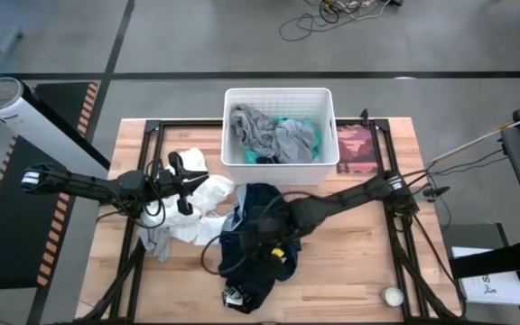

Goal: Sort clothes
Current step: Put the dark blue boxer into the laundry bin

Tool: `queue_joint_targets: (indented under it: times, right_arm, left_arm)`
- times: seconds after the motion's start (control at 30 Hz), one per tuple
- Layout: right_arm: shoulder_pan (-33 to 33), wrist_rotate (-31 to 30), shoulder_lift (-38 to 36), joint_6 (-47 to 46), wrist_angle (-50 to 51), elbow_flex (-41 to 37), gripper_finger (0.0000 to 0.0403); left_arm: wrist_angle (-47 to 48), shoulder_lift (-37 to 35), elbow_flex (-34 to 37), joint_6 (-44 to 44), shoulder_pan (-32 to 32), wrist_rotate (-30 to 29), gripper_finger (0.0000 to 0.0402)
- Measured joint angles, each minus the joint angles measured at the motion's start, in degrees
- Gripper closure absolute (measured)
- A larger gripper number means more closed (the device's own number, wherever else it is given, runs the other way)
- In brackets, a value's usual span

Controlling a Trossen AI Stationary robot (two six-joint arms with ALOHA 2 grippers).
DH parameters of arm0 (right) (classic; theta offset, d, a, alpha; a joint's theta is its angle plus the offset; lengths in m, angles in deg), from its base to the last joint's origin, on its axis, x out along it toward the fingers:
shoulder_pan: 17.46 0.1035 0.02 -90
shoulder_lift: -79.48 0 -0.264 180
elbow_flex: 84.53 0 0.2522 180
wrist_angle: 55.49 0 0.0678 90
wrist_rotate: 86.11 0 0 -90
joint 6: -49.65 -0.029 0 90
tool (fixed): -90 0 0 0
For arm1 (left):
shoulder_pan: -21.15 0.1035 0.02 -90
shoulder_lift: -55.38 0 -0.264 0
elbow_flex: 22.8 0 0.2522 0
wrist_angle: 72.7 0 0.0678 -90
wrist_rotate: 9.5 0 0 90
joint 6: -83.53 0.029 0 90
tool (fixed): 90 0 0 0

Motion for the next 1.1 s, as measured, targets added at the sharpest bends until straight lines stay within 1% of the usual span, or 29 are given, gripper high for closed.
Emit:
queue_joint_targets:
  times: [0.2,0.33,0.5,0.6,0.7,0.77,0.83,0.97,1.0,1.03,1.1]
  right_arm:
    - [0.5,-0.11,6.43,-0.09,-1.89,-0.4,0.0181]
    - [0.06,-0.14,10.04,1.67,-2.84,-0.08,0.0155]
    - [-0.95,-0.15,13.14,3.47,-3.13,-0.03,0.0138]
    - [-1.56,-0.17,14.6,3.91,-3.28,-0.03,0.0142]
    - [-1.89,-0.11,15.66,4.02,-3.31,-0.01,0.0171]
    - [-1.91,-0.06,16.22,4.05,-3.47,-0.01,0.0206]
    - [-1.91,-0.08,16.3,4.12,-3.43,-0.01,0.0255]
    - [-1.88,-0.1,15.39,4.8,-2.74,0.69,0.037]
    - [-1.88,-0.11,14.87,4.96,-2.64,1.21,0.0385]
    - [-1.87,-0.11,14.25,5.11,-2.6,1.94,0.0389]
    - [-1.72,-0.12,13.04,5.1,-2.55,4.33,0.0383]
  left_arm:
    - [-0.39,0.03,0.0,0.0,-0.02,0.0,0.0364]
    - [-0.48,0.24,0.0,0.02,0.0,0.0,0.0364]
    - [-0.52,0.61,0.0,0.3,0.01,0.0,0.0364]
    - [-0.54,0.62,0.0,0.39,0.09,0.0,0.0364]
    - [-0.59,0.62,0.0,0.39,0.13,0.0,0.0364]
    - [-0.67,0.62,0.0,0.4,0.15,0.0,0.0364]
    - [-0.72,0.68,0.0,0.39,0.15,0.0,0.0364]
    - [-0.72,0.68,0.0,0.41,0.15,0.0,0.0364]
    - [-0.73,0.68,0.0,0.41,0.15,0.0,0.0364]
    - [-0.73,0.68,0.0,0.42,0.15,0.0,0.0364]
    - [-0.74,0.68,0.0,0.41,0.15,0.0,0.0364]
